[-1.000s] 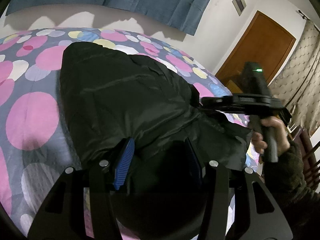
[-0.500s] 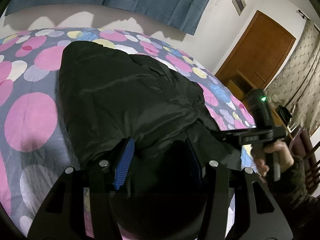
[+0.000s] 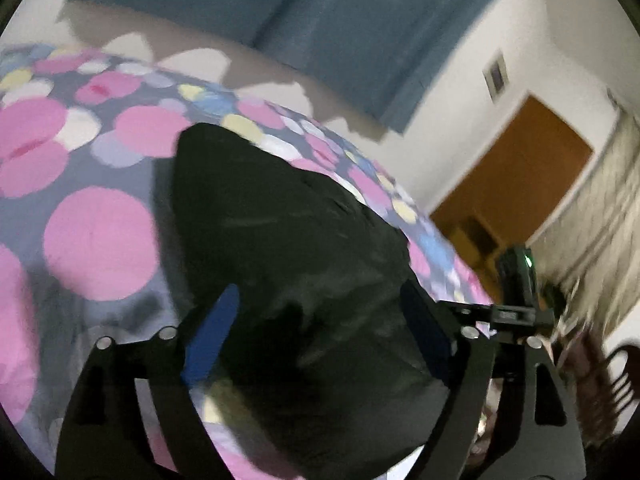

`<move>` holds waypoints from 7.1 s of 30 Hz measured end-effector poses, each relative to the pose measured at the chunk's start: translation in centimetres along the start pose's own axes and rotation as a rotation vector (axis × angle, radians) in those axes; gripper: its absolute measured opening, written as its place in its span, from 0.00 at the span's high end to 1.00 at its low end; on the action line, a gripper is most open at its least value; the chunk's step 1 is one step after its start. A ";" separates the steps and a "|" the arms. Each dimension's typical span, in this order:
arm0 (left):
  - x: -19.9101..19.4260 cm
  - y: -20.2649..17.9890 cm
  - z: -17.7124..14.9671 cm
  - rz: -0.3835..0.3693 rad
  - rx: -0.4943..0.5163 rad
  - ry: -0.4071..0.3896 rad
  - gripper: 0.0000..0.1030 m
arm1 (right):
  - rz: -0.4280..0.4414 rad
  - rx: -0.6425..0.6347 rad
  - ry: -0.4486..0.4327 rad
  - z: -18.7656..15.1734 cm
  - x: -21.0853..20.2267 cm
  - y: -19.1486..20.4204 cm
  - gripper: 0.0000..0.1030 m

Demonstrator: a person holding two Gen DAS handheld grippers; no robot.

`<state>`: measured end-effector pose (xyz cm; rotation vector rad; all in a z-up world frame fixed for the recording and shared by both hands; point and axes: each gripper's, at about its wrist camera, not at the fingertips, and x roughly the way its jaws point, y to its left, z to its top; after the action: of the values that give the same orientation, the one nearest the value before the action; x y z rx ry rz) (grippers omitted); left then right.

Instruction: Fold large clothes

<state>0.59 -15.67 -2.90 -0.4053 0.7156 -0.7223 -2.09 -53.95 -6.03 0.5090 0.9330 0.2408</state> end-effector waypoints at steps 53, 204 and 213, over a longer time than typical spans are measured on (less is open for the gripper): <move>-3.5 10.0 1.5 0.192 -0.106 0.083 0.10 | 0.137 -0.059 0.111 5.2 15.8 9.6 0.11; -12.0 -1.0 -3.5 0.731 0.045 -0.122 0.09 | -0.103 -0.245 -0.180 -2.7 6.3 14.9 0.12; -12.2 -1.1 -3.4 0.739 0.048 -0.129 0.09 | -0.104 -0.246 -0.179 -2.7 6.4 14.9 0.12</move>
<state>-8.88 -8.00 0.86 -0.1183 0.6604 -0.0149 -0.29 -37.74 -4.19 0.2497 0.7411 0.2089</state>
